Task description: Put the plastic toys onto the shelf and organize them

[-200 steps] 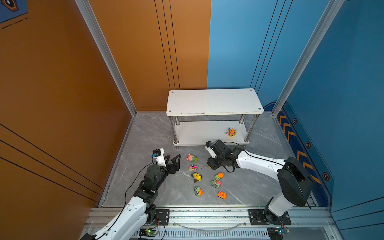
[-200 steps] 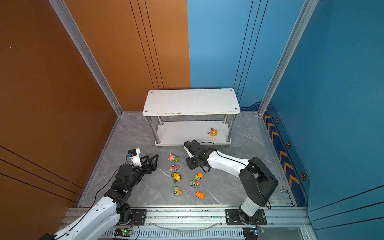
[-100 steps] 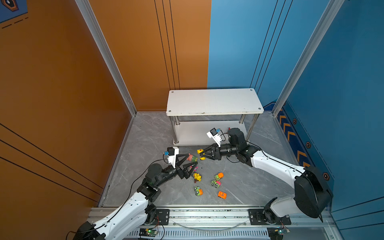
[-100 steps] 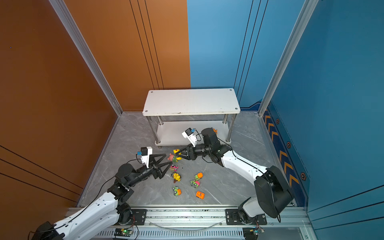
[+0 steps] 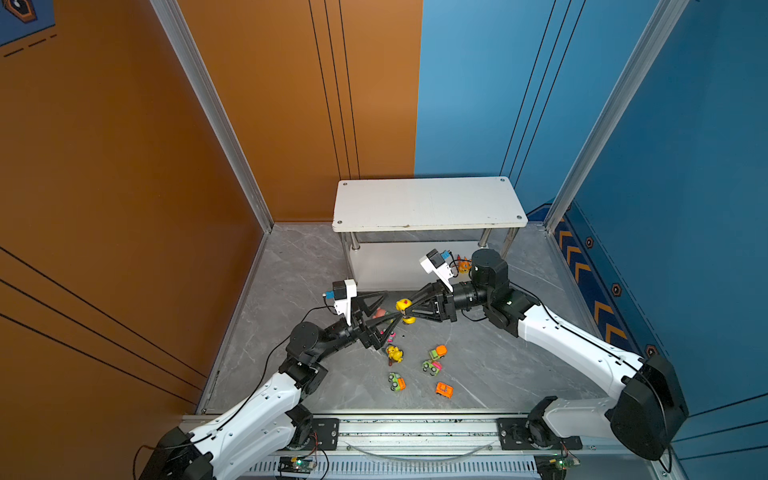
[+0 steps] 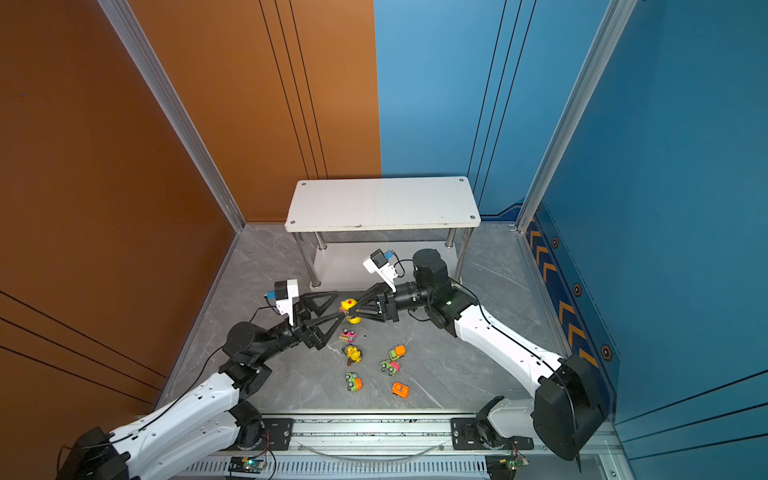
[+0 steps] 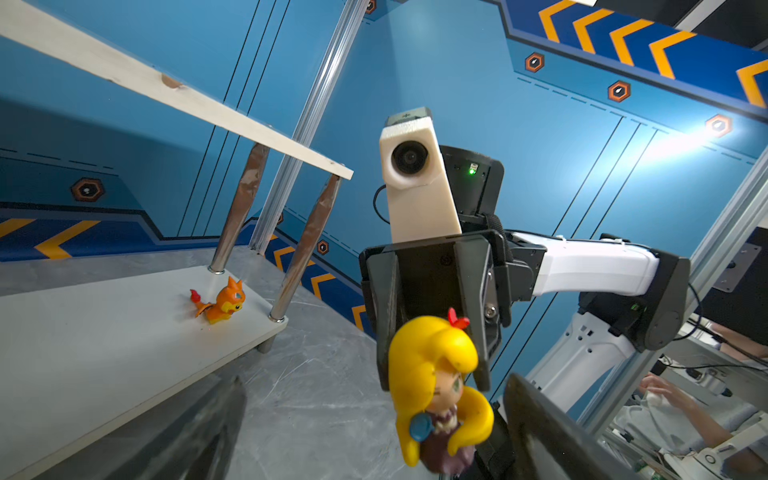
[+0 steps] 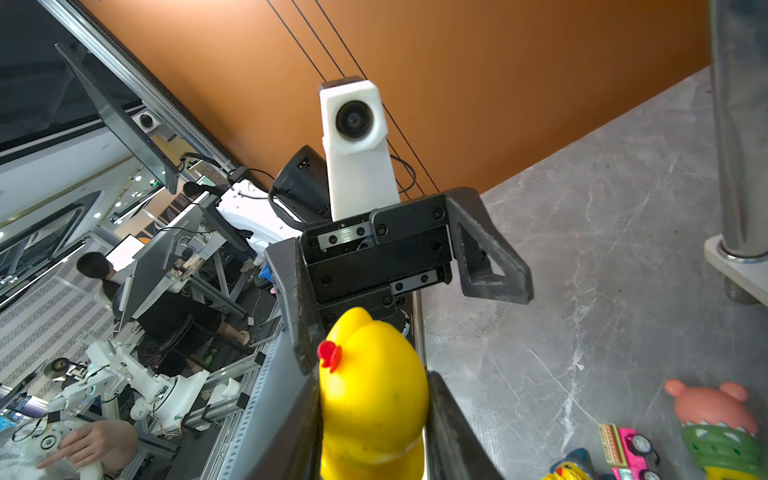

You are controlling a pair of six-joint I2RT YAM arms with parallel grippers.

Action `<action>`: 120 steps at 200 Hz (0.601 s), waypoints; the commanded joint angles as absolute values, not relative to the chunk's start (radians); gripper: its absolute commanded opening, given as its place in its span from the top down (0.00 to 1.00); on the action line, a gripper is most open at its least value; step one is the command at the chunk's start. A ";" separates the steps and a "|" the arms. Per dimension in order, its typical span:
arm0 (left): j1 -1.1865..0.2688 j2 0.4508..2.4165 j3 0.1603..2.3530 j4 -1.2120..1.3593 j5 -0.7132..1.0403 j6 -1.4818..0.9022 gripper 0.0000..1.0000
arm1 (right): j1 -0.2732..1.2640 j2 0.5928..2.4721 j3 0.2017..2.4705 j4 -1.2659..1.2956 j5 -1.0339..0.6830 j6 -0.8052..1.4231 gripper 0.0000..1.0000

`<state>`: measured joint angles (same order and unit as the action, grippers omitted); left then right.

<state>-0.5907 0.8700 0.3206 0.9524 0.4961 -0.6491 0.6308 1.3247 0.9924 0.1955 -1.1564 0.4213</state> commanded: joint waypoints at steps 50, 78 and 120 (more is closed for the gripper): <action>-0.627 1.115 0.453 1.406 0.705 -0.924 0.32 | 0.672 1.279 1.075 0.226 -1.216 0.446 0.94; -0.657 1.124 0.478 1.406 0.718 -0.928 0.34 | 0.671 1.263 1.092 0.221 -1.218 0.445 0.95; -0.636 1.014 0.444 1.404 0.695 -0.920 0.18 | 0.669 1.264 1.155 0.188 -1.241 0.439 0.95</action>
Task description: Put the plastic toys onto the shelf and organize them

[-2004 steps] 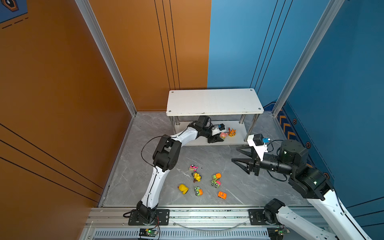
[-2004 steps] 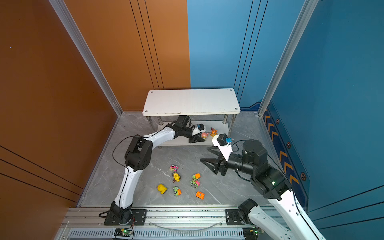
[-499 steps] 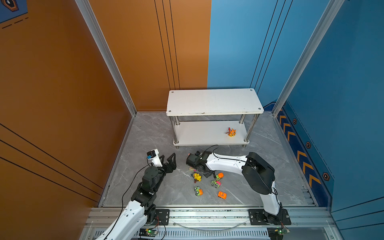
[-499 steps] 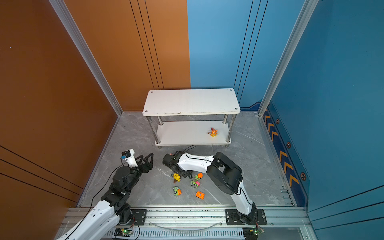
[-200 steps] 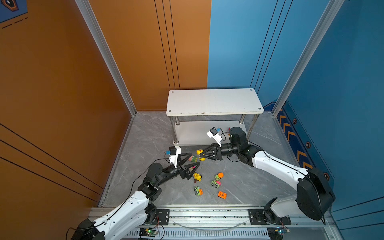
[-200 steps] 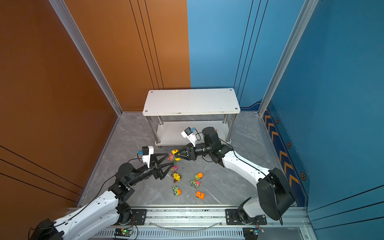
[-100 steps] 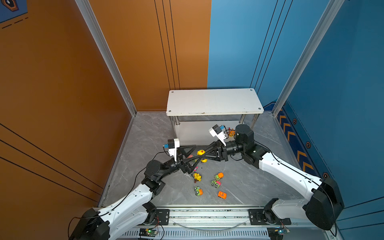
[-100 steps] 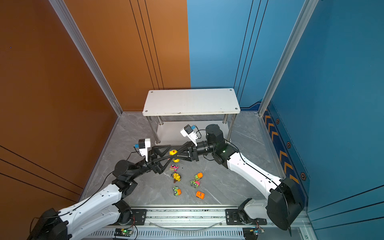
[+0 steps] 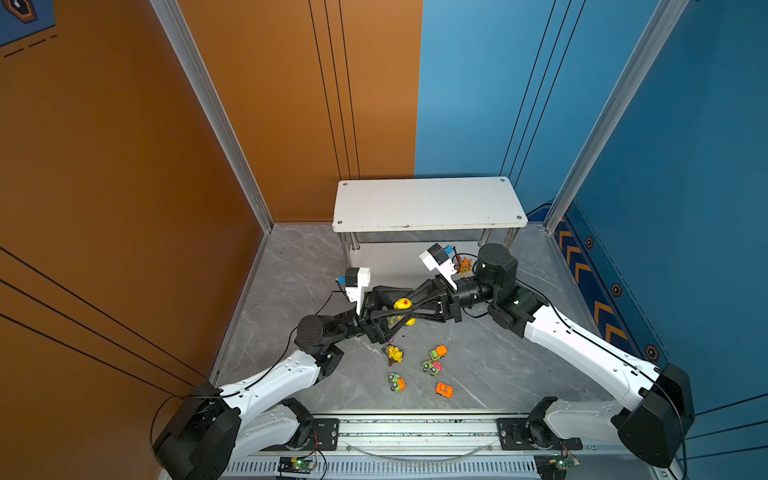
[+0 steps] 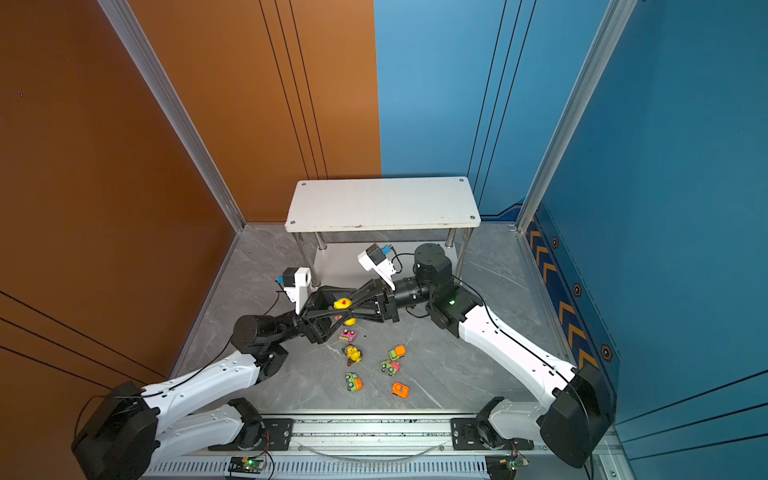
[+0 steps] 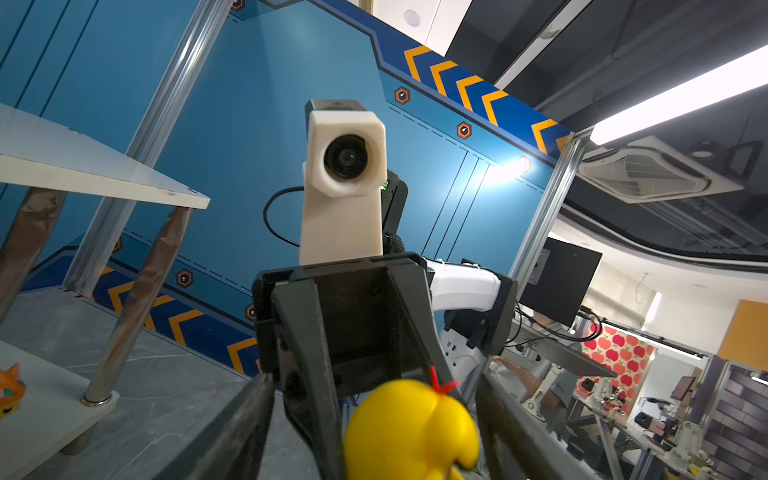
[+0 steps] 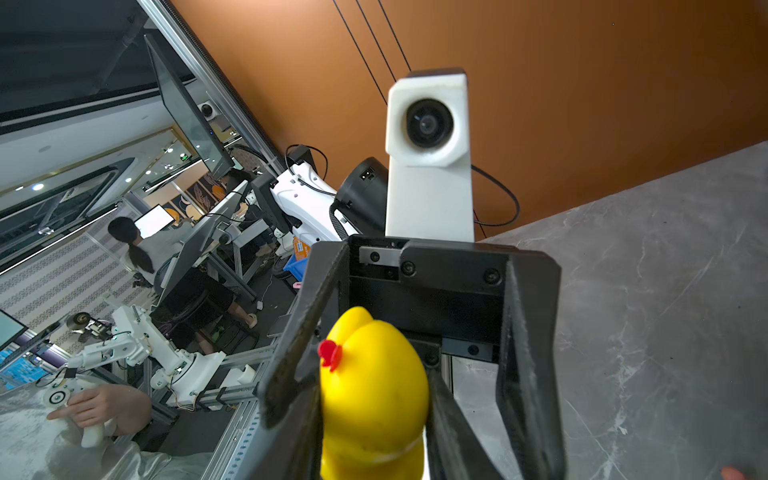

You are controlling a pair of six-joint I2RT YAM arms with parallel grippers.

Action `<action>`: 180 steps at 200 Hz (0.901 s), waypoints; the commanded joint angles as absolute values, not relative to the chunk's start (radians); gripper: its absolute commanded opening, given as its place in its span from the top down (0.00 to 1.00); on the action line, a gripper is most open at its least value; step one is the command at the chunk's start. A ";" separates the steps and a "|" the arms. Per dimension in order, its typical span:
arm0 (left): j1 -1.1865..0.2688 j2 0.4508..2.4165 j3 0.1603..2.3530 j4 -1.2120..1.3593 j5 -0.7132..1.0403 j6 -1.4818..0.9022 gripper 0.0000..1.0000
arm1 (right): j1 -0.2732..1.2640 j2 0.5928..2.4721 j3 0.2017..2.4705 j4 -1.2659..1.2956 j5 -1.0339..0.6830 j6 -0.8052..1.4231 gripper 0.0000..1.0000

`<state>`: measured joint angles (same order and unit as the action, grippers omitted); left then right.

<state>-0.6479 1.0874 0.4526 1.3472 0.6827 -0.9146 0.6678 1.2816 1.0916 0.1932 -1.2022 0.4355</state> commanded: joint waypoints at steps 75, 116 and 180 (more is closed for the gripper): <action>-0.620 0.893 0.481 1.305 0.744 -0.907 0.29 | 0.749 1.297 1.306 0.111 -1.272 0.402 0.96; -0.627 0.906 0.522 1.306 0.776 -0.917 0.35 | 0.789 1.308 1.348 0.043 -1.259 0.350 0.96; -0.638 0.928 0.530 1.297 0.775 -0.934 0.47 | 0.789 1.345 1.377 -0.023 -1.175 0.293 1.00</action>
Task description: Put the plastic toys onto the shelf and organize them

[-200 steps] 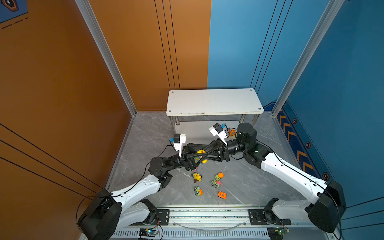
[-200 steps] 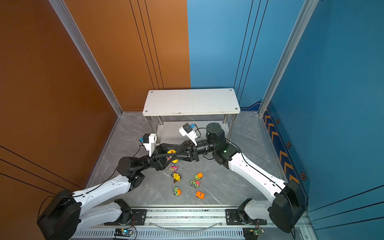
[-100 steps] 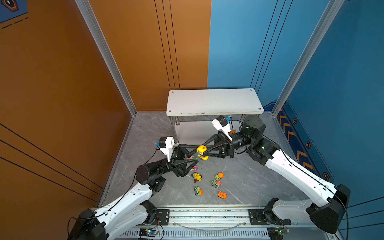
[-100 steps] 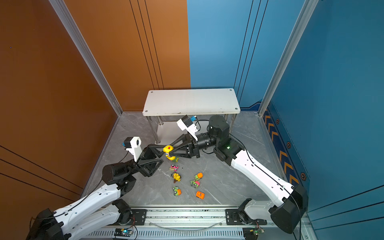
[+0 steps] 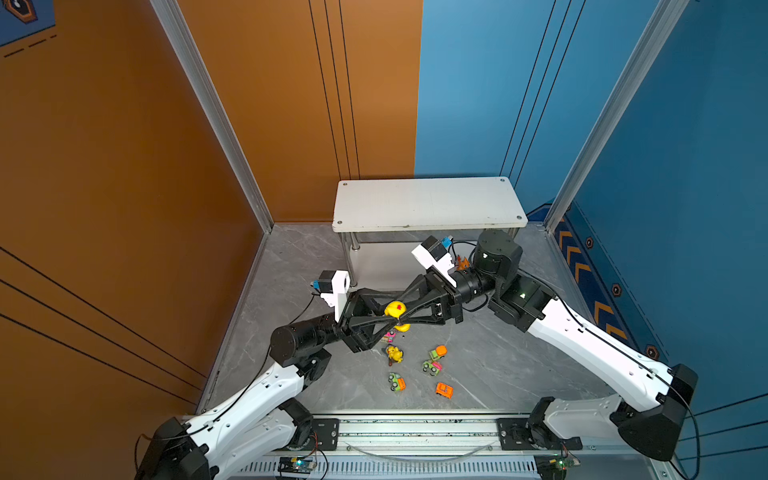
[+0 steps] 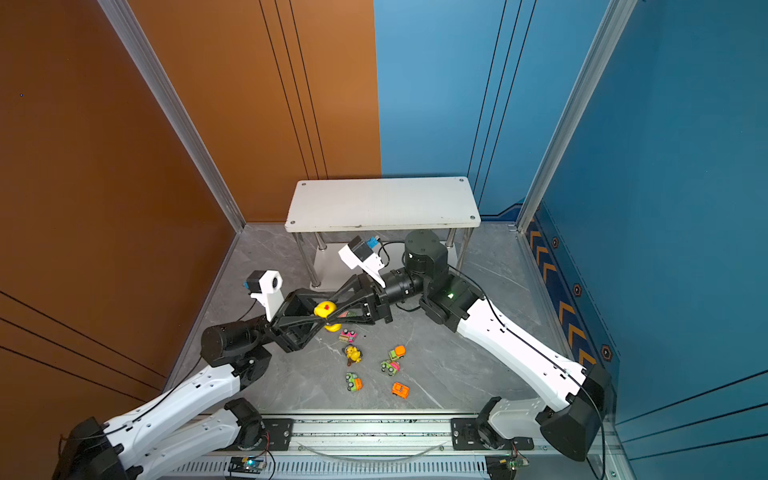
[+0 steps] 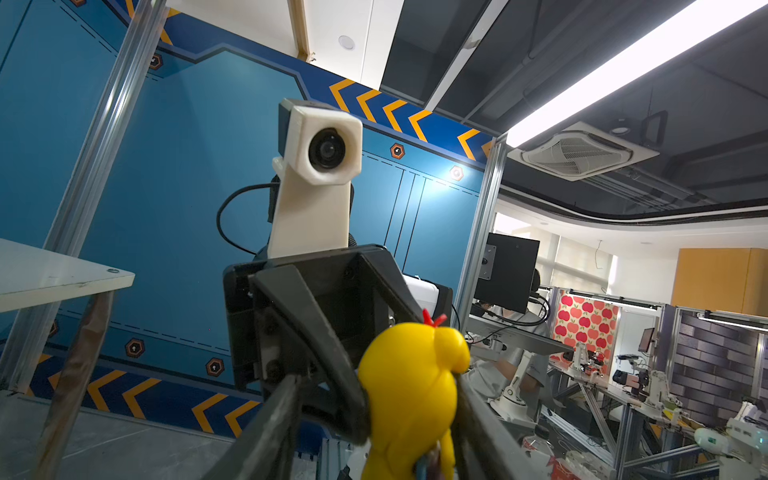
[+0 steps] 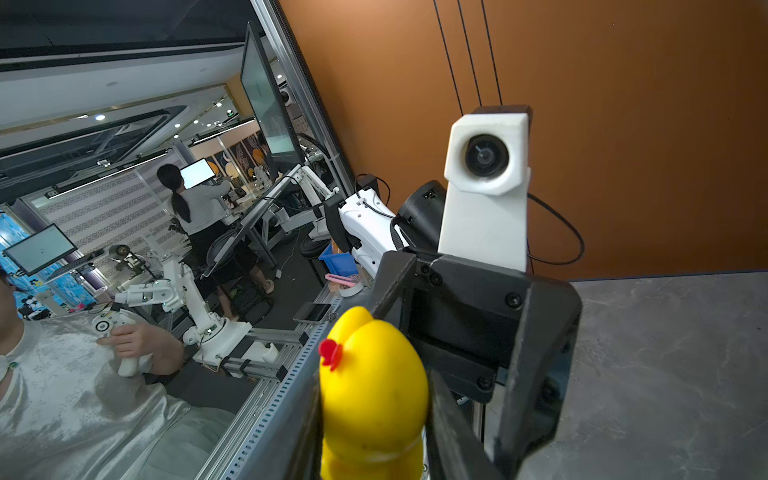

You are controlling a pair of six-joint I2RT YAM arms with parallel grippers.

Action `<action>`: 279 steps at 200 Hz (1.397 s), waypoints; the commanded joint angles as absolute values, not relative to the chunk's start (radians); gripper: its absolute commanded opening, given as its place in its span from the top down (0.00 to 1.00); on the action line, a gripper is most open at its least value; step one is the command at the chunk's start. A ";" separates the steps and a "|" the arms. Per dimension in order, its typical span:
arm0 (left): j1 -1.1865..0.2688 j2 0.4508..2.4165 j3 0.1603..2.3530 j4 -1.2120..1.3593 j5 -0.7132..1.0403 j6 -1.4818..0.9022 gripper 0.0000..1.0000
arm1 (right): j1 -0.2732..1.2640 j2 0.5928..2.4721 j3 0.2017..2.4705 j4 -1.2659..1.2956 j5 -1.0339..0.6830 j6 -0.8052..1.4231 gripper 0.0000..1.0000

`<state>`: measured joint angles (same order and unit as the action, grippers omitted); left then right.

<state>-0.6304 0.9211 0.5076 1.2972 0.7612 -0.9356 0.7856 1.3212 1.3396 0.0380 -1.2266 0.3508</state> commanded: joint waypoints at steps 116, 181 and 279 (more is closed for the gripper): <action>-0.614 0.899 0.569 0.799 0.528 -0.602 1.00 | 0.738 1.495 1.410 -0.085 -1.061 0.252 0.84; -0.589 0.954 0.561 0.799 0.491 -0.588 1.00 | 0.709 1.529 1.330 0.137 -1.057 0.434 0.52; -0.606 0.974 0.504 0.793 0.394 -0.539 1.00 | 0.592 1.502 1.175 0.343 -0.819 0.626 0.26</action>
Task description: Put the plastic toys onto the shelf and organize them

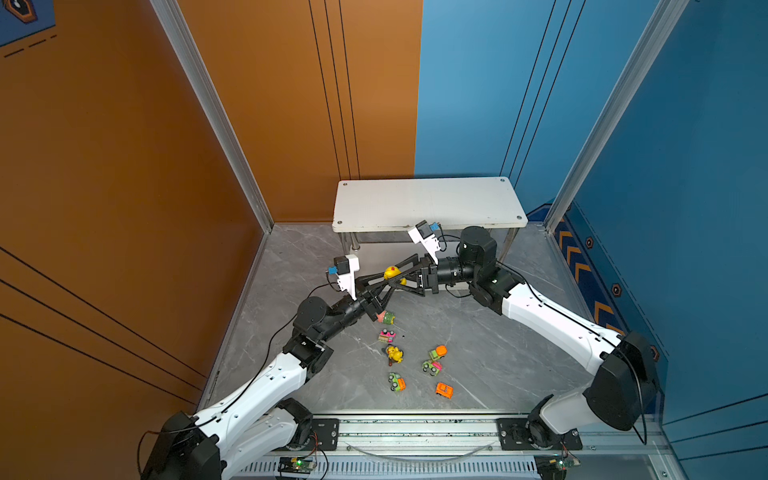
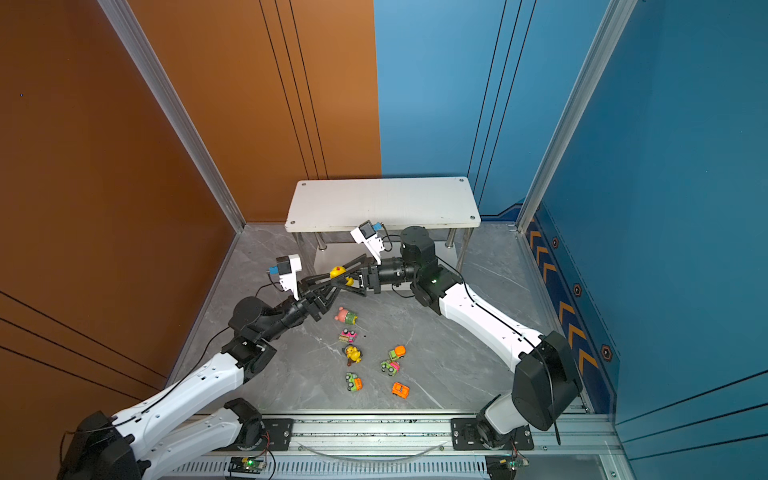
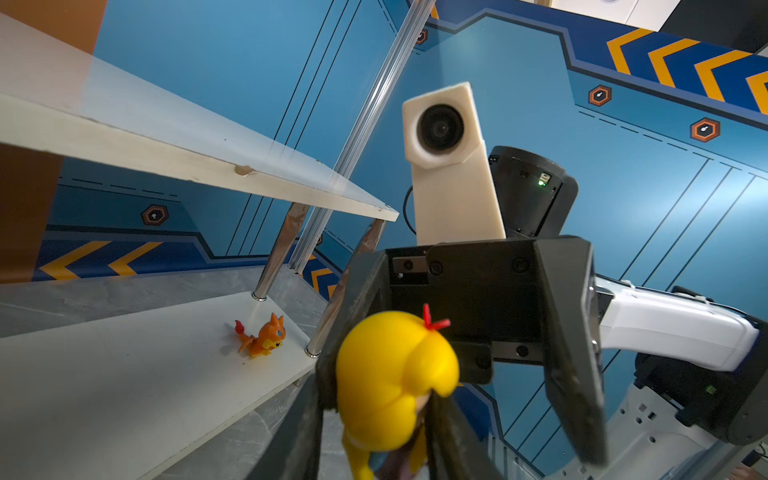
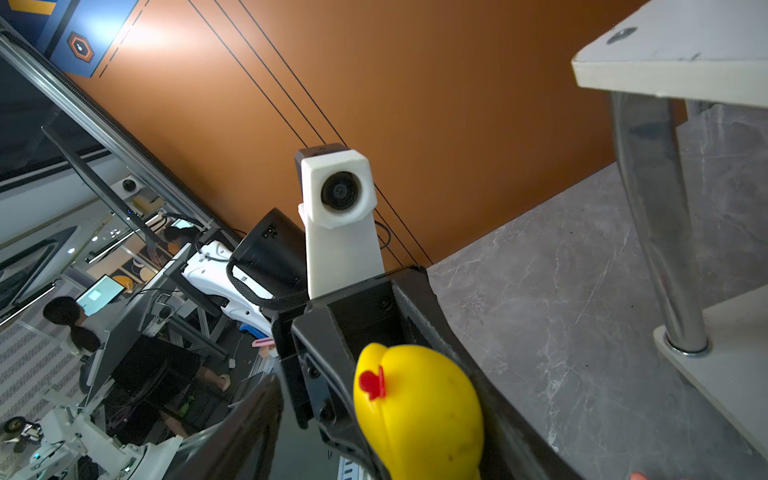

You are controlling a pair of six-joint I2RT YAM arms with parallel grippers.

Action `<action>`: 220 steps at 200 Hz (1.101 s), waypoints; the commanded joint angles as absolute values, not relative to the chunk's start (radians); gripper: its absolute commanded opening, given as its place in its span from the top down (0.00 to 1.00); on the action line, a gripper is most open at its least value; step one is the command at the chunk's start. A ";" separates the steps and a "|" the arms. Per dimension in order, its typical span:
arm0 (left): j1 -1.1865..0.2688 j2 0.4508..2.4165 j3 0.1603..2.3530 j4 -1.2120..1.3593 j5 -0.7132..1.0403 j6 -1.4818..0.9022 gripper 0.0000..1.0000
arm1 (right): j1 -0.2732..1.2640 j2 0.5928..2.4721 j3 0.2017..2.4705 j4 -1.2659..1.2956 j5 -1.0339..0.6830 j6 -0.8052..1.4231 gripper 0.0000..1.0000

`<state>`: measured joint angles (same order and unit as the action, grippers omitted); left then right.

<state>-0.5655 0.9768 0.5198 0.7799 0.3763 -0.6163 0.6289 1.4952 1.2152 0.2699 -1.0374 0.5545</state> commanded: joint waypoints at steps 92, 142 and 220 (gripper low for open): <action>-0.817 1.157 0.465 0.830 0.078 -0.106 1.00 | 0.450 1.207 1.009 0.198 -0.665 0.511 0.25; -0.822 1.386 0.517 0.847 -0.011 -0.102 1.00 | 0.529 1.052 0.899 -0.182 -0.323 0.409 0.31; -0.796 1.630 0.635 0.902 -0.004 -0.174 1.00 | 0.770 1.137 0.786 -0.749 0.351 0.670 0.27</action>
